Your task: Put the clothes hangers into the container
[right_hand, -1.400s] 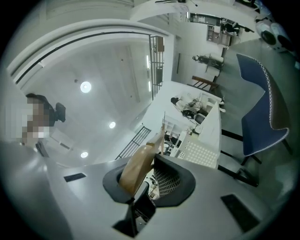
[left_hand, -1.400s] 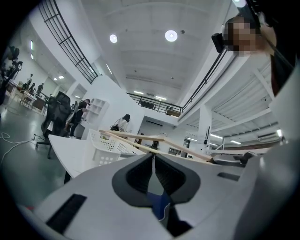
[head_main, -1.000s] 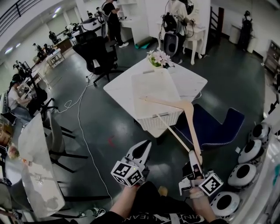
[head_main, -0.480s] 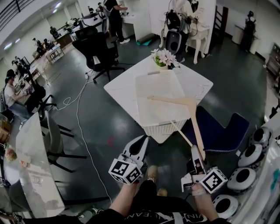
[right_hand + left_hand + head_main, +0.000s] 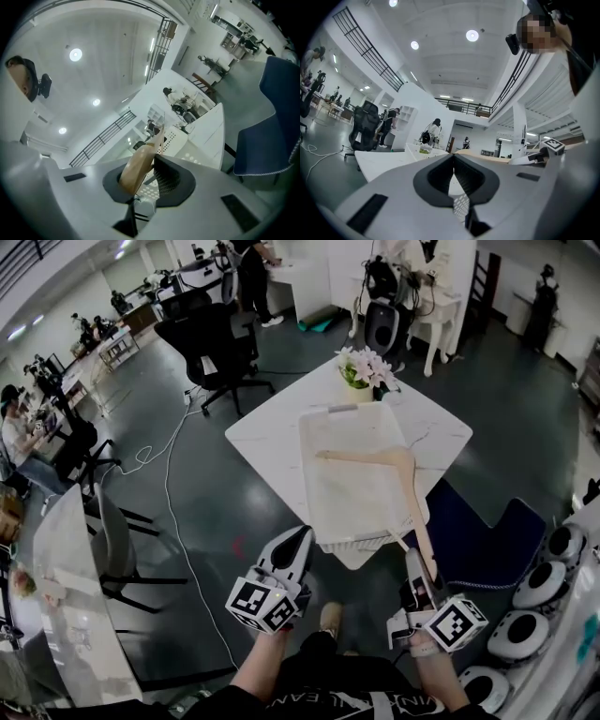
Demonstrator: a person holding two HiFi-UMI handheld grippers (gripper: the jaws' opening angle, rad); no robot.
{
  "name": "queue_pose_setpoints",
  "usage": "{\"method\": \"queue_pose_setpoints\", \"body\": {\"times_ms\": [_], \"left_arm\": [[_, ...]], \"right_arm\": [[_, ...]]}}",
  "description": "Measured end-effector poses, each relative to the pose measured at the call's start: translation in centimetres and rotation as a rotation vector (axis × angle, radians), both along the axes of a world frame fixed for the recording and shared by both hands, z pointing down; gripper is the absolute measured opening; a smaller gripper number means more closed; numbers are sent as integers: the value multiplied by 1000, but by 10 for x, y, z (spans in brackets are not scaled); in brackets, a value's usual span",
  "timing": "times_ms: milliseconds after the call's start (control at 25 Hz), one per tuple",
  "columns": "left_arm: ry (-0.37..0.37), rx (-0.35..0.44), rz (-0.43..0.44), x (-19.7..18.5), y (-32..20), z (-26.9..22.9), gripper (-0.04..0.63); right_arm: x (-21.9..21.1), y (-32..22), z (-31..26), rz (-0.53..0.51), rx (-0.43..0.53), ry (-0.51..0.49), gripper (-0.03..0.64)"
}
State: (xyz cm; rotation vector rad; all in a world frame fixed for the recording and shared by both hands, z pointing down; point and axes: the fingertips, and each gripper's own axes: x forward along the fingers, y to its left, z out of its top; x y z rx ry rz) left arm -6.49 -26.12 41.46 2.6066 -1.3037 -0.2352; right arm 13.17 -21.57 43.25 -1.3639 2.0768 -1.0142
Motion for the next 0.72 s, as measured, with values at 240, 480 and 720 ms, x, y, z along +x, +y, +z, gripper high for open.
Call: {"method": "queue_pose_setpoints", "body": {"times_ms": [240, 480, 720], "left_arm": [[-5, -13, -12, -15, -27, 4, 9], [3, -25, -22, -20, -43, 9, 9], [-8, -24, -21, -21, -55, 11, 9]], "right_arm": [[-11, -24, 14, -2, -56, 49, 58], [-17, -36, 22, -20, -105, 103, 58], [-26, -47, 24, -33, -129, 141, 58]]}}
